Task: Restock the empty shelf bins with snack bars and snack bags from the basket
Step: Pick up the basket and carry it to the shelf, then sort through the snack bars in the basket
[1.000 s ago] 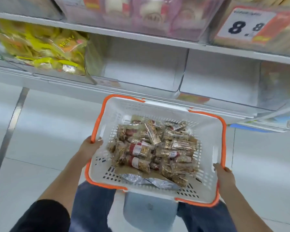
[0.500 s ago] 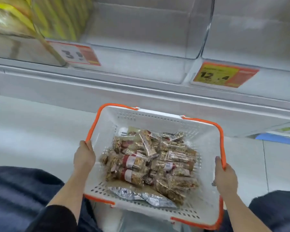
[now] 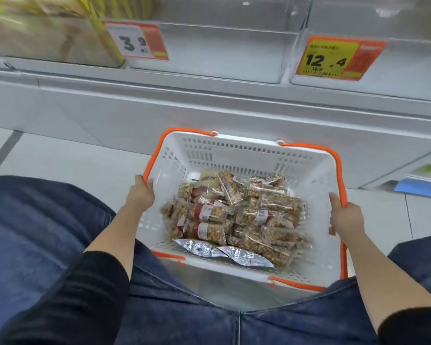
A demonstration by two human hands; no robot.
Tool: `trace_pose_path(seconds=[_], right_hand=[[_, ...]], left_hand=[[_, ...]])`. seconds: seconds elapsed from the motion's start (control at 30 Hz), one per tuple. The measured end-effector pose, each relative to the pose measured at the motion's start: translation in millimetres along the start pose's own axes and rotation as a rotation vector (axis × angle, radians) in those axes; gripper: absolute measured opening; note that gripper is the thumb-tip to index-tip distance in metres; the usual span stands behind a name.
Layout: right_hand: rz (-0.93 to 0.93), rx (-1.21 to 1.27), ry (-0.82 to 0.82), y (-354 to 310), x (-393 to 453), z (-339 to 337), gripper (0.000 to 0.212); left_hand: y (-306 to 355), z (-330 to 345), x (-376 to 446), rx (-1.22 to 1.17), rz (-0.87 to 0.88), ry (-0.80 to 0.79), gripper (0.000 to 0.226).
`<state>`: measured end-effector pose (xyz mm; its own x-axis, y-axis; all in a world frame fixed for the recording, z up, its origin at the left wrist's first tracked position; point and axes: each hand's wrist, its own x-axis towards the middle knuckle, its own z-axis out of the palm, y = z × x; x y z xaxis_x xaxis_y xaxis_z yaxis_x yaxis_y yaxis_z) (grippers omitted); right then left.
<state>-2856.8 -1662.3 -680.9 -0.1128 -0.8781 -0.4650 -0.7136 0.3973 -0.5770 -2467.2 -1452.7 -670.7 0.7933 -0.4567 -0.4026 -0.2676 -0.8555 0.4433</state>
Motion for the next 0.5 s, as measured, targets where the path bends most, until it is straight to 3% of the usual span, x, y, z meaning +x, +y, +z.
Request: trace_pose_path(seconds=[0.2,0.5], right_hand=[[0.072,0.081,-0.030,2,11,2,0.049],[-0.022,-0.068,0.048,9,16,9,0.059]], left_hand=[[-7,-1,5,0.086,0.013,-0.054,0.025],[-12,6,19,0.220,0.079,0.016,0.029]])
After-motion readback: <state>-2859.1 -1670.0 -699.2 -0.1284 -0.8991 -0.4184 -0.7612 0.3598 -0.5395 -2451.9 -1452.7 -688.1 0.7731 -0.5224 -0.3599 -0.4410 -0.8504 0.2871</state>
